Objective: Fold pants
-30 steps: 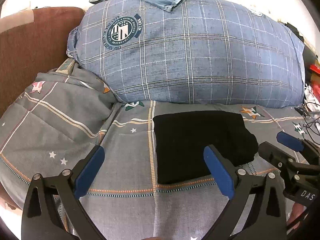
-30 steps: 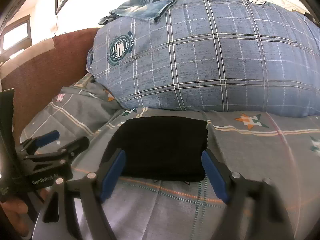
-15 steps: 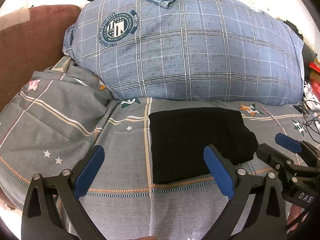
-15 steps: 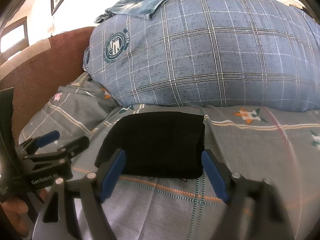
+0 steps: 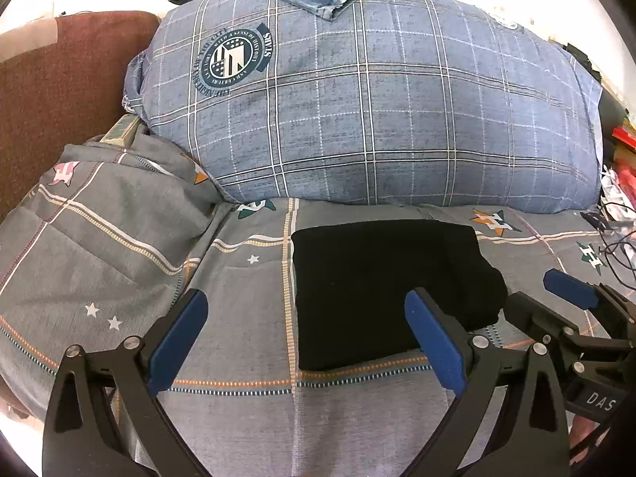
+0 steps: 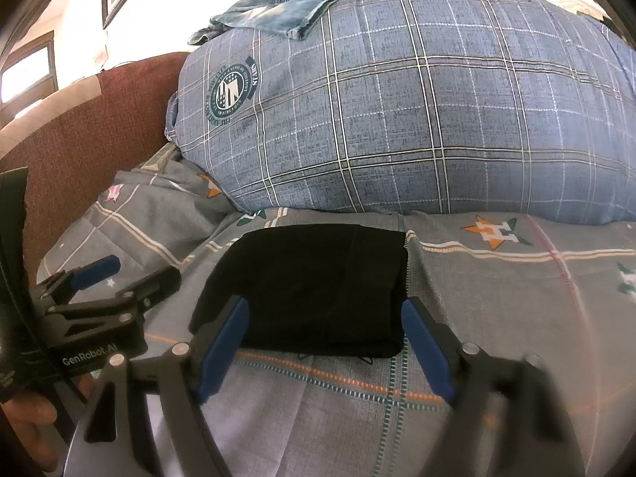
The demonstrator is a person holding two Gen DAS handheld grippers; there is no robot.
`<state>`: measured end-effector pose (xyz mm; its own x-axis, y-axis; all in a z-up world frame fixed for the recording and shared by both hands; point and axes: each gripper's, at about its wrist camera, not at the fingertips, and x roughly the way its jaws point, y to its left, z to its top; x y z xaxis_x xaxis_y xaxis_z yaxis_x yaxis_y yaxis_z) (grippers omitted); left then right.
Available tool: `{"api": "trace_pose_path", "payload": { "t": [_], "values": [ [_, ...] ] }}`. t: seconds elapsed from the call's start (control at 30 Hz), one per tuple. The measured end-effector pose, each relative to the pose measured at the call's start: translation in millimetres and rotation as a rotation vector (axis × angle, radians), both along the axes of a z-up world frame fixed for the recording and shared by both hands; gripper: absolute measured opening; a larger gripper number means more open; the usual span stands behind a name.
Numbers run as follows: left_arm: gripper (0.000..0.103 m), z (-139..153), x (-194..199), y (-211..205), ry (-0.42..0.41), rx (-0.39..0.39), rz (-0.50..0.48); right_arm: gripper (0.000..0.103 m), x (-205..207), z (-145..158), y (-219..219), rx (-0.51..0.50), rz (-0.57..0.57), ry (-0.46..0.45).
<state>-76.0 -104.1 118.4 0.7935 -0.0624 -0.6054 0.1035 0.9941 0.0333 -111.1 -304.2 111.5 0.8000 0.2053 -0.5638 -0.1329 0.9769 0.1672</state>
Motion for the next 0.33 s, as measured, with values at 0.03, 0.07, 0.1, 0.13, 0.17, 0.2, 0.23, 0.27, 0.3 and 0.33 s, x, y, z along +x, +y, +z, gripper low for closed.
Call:
{"api": "trace_pose_path", "payload": {
  "t": [0.03, 0.07, 0.1, 0.13, 0.17, 0.2, 0.23, 0.27, 0.3, 0.33],
  "values": [
    [0.1, 0, -1, 0, 0.0, -0.002, -0.001, 0.081, -1, 0, 0, 0.0, -0.002, 0.0],
    [0.1, 0, -1, 0, -0.001, -0.002, -0.001, 0.081, -1, 0, -1, 0.001, -0.002, -0.001],
    [0.1, 0, -2, -1, -0.002, -0.002, -0.002, 0.081, -2, 0, -2, 0.001, -0.002, -0.001],
    [0.1, 0, -3, -1, -0.003, 0.0, -0.004, 0.081, -3, 0, -2, -0.001, -0.004, 0.0],
    [0.1, 1, -5, -2, -0.01, 0.005, -0.005, 0.081, -4, 0, -2, -0.001, -0.005, 0.001],
    [0.1, 1, -7, -3, -0.018, 0.011, -0.006, 0.081, -6, 0, -2, -0.001, -0.005, 0.001],
    [0.1, 2, -9, -4, -0.022, 0.016, -0.006, 0.081, -7, 0, -2, -0.001, -0.006, 0.001],
    [0.1, 2, -11, -5, -0.023, 0.015, -0.008, 0.081, -9, 0, -2, -0.001, -0.007, 0.0],
    [0.1, 2, -12, -6, -0.021, 0.012, -0.011, 0.081, -11, 0, -3, -0.001, -0.007, 0.0],
    [0.1, 3, -14, -6, -0.015, 0.006, -0.015, 0.081, -13, 0, -3, 0.0, -0.008, -0.002]
  ]
}}
